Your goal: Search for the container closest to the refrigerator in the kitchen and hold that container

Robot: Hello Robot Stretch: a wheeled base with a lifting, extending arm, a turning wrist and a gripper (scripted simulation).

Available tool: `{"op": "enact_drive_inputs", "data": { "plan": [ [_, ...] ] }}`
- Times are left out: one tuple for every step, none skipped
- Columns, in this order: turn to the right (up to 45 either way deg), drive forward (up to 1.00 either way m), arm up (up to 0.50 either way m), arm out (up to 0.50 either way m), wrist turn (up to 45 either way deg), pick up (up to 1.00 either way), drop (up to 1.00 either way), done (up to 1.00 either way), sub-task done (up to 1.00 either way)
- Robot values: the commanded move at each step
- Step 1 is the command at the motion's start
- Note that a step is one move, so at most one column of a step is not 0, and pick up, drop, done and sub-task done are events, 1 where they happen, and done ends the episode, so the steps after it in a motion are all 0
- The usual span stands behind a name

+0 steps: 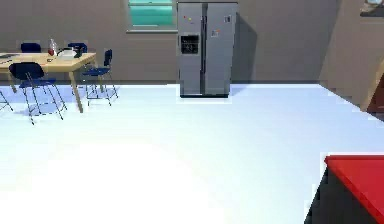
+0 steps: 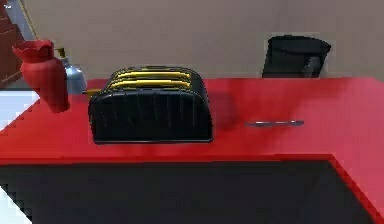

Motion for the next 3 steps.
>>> {"op": "enact_drive_inputs", "data": {
  "plan": [
    [-30.0,0.00,0.00,0.00,0.0,0.00,0.00,0.00,0.00],
    [45.0,0.00,0.00,0.00,0.0,0.00,0.00,0.00,0.00],
    [24.0,0.00,0.00,0.00,0.0,0.00,0.00,0.00,0.00]
  ]
}}
